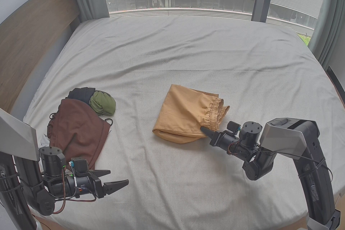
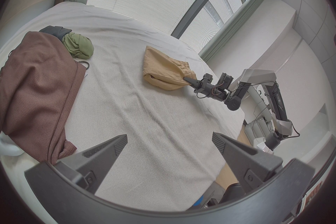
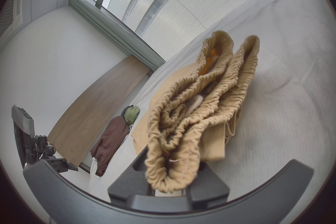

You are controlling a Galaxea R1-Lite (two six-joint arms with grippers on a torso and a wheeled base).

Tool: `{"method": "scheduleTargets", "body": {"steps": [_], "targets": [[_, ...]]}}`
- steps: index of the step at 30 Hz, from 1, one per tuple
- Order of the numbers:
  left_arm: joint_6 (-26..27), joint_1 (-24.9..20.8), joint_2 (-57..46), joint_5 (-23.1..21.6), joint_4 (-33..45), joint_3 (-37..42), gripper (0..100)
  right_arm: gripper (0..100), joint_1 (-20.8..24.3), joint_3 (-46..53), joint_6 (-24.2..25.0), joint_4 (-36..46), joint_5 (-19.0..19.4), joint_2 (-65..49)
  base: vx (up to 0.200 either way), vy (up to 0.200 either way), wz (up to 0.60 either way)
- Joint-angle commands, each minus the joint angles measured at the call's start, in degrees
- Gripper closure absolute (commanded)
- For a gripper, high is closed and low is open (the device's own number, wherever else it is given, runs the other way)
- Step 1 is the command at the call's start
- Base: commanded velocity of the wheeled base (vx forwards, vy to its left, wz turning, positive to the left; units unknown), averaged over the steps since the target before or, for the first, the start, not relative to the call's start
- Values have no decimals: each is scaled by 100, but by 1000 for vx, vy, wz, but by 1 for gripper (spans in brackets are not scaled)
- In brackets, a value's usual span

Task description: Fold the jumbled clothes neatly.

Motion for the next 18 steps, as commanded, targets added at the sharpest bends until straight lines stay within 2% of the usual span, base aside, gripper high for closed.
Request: {"method": "scheduleTargets", "body": {"steps": [1,9,10,14,18], "targets": [[-2,0,-2,-5,-3,0,0,100,1,62,-6,-8,-12,292,0,0,0],[-2,0,-29,-5,-3,0,0,100,36,62,-85,-16,-91,283,0,0,0],[-2,0,-37,-5,-3,0,0,0,36,71,-85,-16,-109,274,0,0,0],[-2,0,-55,-5,-3,0,0,0,-7,291,-129,-16,-293,2,0,0,0],[-2,0,-55,-5,-3,-9,0,0,-341,642,-375,-16,-320,-552,0,0,0]]}}
